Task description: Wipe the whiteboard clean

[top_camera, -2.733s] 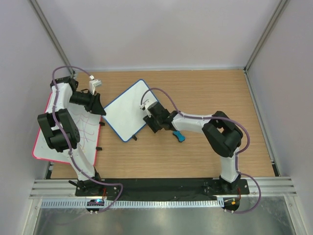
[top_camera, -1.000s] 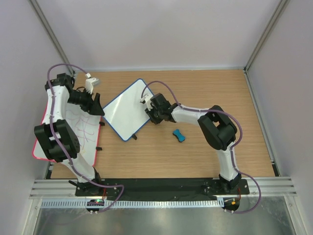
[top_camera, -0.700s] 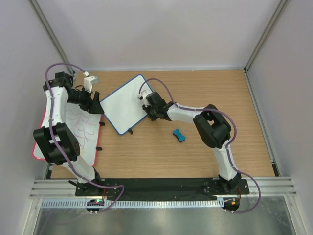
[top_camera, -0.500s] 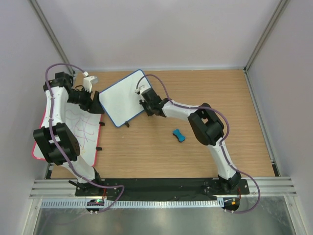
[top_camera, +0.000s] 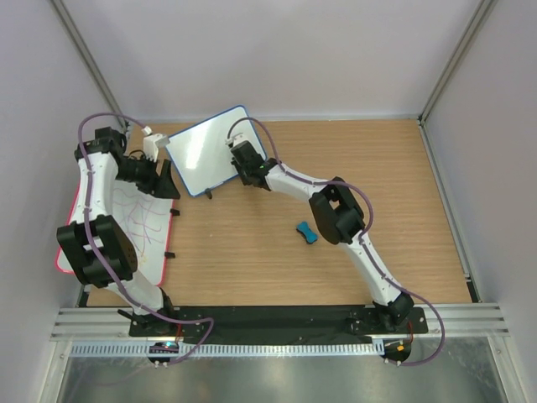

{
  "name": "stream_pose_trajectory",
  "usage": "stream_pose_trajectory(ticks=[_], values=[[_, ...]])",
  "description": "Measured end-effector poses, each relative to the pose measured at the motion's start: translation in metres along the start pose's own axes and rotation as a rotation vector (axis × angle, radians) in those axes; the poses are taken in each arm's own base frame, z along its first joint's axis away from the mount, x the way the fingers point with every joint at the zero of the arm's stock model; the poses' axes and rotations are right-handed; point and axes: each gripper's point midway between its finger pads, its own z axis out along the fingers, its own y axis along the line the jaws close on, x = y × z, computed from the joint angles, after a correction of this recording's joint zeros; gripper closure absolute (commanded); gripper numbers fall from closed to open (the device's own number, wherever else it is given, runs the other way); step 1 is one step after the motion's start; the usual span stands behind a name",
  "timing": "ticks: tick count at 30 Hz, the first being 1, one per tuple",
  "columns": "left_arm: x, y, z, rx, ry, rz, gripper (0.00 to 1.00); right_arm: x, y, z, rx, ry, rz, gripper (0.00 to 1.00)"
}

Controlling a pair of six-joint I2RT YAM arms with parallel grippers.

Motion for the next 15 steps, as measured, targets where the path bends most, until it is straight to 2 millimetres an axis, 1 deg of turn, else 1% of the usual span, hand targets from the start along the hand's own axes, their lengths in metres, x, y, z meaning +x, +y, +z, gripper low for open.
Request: stream_pose_trajectory(ticks=[6, 15], values=[[-0.0003, 0.0001, -0.0003, -0.002, -0.001, 0.002, 0.31, -0.0069, 0.0014, 0.0084, 0.011, -0.014, 0.026, 0.99], [0.0015, 0.0008, 0.0005, -0.004, 0.006, 0.0, 0.31, -0.0081, 0.0012, 0.009, 0.01, -0.017, 0.028, 0.99]])
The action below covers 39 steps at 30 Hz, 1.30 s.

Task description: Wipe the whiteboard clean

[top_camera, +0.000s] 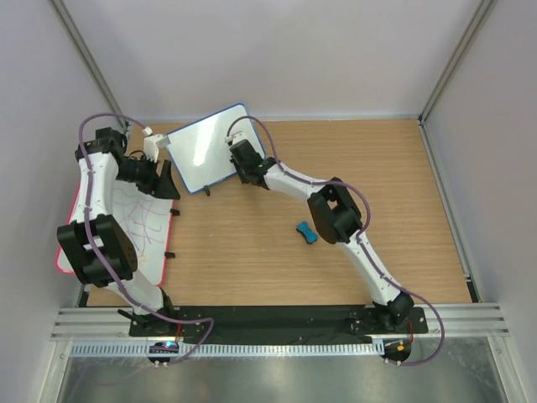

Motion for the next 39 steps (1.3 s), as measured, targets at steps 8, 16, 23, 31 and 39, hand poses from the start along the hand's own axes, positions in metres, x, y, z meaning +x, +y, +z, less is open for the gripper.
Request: stream_pose_trajectory(ticks=[8, 16, 23, 31, 39], values=[[0.001, -0.001, 0.002, 0.005, 0.005, 0.002, 0.32, -0.013, 0.006, 0.014, -0.001, -0.035, 0.033, 0.99], [0.001, -0.001, 0.002, 0.006, 0.006, 0.002, 0.31, -0.016, 0.008, 0.018, -0.006, -0.048, 0.047, 0.66], [0.006, -0.003, 0.006, 0.017, 0.017, -0.005, 0.32, -0.012, 0.005, 0.013, -0.003, -0.055, 0.066, 0.41], [0.034, -0.027, 0.038, 0.068, 0.089, 0.001, 0.33, 0.021, -0.009, -0.039, -0.014, 0.025, 0.048, 0.07], [0.096, -0.032, 0.063, -0.094, 0.153, 0.093, 0.34, 0.024, -0.04, -0.159, -0.017, -0.039, 0.115, 0.04]])
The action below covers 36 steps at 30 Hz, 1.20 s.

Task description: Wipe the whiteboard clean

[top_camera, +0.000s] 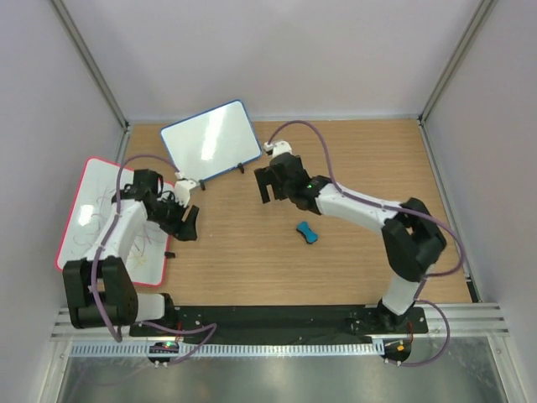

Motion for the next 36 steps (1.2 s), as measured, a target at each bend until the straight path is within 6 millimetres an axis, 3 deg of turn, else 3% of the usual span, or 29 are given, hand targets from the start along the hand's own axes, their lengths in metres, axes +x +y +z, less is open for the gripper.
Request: stream_pose_trajectory(ticks=[2, 4, 10, 13, 23, 36], values=[[0.012, 0.0, 0.002, -0.048, -0.008, 0.02, 0.35, 0.008, -0.015, -0.031, 0.026, -0.016, 0.029, 0.04], [0.018, 0.0, 0.002, -0.086, -0.025, 0.041, 0.35, 0.02, -0.027, -0.048, 0.051, -0.02, 0.059, 0.04], [0.035, -0.007, 0.003, -0.163, -0.098, 0.109, 0.32, 0.112, -0.09, -0.095, 0.192, 0.068, 0.179, 0.0], [0.035, -0.012, -0.002, -0.198, -0.153, 0.152, 0.3, 0.138, -0.113, -0.115, 0.244, 0.07, 0.24, 0.0], [0.023, -0.021, -0.019, -0.267, -0.28, 0.238, 0.29, 0.153, -0.13, -0.148, 0.253, -0.064, 0.352, 0.0], [0.021, -0.025, -0.021, -0.264, -0.309, 0.256, 0.28, 0.149, -0.147, -0.176, 0.269, -0.26, 0.468, 0.0]])
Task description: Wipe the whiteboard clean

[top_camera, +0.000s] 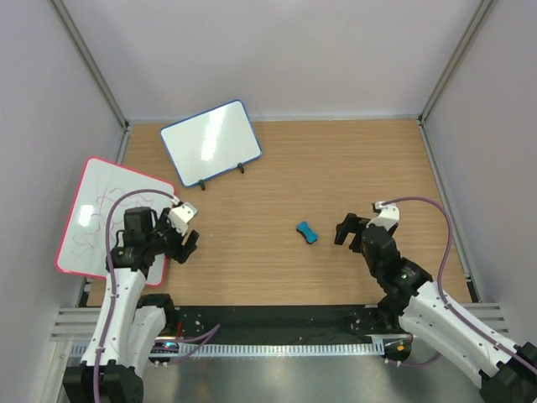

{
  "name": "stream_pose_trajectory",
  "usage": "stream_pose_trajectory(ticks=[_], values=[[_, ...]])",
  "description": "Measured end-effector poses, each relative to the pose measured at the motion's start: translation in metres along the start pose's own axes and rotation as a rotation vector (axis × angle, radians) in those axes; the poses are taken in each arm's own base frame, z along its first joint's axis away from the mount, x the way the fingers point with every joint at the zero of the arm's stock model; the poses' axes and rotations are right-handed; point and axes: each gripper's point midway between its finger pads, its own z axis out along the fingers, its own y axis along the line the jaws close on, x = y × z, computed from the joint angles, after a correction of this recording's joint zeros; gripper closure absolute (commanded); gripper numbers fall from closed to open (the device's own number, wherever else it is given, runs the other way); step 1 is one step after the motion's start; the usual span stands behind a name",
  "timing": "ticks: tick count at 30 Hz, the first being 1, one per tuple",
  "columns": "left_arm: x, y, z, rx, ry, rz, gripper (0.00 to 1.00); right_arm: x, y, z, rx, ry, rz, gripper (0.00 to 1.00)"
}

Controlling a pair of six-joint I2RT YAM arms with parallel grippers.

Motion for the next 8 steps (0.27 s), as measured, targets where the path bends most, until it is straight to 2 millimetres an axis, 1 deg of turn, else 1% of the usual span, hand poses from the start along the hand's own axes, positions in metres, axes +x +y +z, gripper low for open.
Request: stream_pose_trajectory(ticks=[4, 8], values=[[-0.0003, 0.0, -0.0002, -0.001, -0.002, 0.001, 0.27, 0.0001, -0.0018, 0.0006, 0.006, -0.009, 0.005, 0.0], [-0.0002, 0.0001, -0.0002, -0.001, -0.001, 0.0, 0.28, 0.0047, -0.0025, 0.0046, 0.021, 0.007, 0.002, 0.0]])
